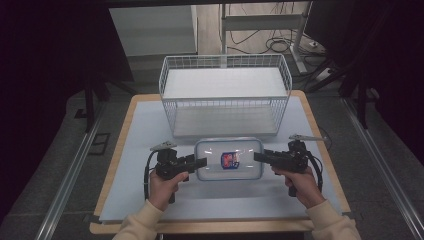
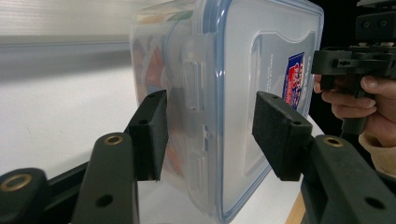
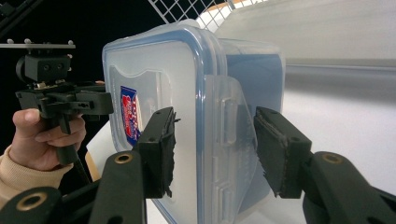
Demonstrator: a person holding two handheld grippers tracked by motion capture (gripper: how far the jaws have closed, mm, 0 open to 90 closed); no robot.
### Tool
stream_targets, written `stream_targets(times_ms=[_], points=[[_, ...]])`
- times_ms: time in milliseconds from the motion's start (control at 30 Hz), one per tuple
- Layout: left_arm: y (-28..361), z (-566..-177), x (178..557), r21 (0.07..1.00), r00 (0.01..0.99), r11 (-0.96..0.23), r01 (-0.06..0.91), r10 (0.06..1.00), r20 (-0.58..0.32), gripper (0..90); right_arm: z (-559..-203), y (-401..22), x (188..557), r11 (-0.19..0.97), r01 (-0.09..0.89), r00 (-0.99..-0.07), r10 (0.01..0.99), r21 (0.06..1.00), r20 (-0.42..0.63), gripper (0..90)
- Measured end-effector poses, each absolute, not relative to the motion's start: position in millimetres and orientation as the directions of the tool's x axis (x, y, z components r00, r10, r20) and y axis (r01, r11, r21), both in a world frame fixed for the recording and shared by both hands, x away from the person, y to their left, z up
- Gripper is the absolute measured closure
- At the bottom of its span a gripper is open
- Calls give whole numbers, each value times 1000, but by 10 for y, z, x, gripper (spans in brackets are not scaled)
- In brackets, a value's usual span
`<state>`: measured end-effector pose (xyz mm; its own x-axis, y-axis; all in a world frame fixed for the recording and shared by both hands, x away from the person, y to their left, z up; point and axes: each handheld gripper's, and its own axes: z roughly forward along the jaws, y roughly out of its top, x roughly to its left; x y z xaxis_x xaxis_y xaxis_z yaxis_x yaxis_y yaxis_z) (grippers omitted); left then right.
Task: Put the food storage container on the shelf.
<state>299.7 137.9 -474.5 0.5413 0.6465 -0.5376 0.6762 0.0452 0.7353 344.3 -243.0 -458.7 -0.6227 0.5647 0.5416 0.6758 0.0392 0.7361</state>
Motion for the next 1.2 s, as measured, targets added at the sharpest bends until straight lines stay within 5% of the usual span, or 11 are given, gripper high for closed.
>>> stream_targets(times_ms=[1200], points=[[1379,-3986,3244,805,595,49,591,648,-477,469,-3835,-2426,3646,32,575,-687,561,817,462,497]])
